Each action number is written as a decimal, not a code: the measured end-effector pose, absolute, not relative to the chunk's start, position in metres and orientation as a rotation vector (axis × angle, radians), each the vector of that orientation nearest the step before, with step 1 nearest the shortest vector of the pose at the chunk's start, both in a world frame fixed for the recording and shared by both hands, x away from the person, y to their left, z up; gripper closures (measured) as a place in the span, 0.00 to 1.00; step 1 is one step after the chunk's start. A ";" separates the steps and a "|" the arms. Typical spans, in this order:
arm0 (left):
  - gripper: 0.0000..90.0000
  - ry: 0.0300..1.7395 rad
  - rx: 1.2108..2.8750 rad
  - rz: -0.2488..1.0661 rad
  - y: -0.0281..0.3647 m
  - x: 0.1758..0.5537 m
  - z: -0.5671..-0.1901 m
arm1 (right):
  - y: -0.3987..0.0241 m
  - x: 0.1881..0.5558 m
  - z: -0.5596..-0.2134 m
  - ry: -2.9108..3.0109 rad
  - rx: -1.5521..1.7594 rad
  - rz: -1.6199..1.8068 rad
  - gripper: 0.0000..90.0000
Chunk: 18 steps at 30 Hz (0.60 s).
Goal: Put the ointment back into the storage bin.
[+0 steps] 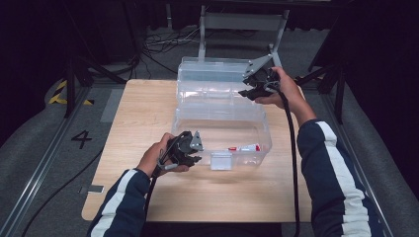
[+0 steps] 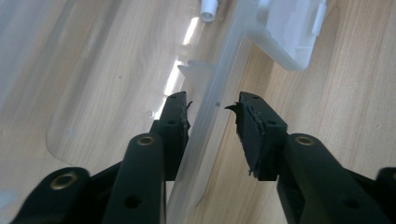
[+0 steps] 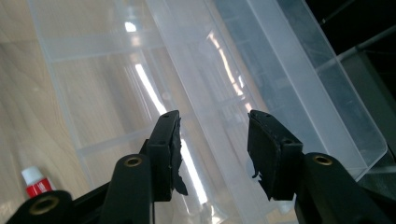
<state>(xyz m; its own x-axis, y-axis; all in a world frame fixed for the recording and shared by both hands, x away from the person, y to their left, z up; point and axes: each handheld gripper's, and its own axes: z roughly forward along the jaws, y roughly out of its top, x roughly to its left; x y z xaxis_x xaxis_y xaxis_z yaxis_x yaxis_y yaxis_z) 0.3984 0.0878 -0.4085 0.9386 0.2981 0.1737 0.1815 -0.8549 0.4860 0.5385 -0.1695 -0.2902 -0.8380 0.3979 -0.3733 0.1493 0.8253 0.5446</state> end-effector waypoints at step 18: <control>0.80 0.359 2.648 0.328 0.081 0.404 -0.412 | -0.152 0.552 -0.308 2.579 0.370 0.613 0.79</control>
<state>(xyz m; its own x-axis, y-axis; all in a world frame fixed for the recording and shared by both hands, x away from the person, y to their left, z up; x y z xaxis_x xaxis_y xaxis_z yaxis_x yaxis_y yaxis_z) 0.4037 0.0807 -0.4115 0.9381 0.3020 0.1699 0.1962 -0.8671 0.4578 0.5521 -0.1515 -0.3079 -0.8577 0.3548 -0.3720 0.1495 0.8644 0.4800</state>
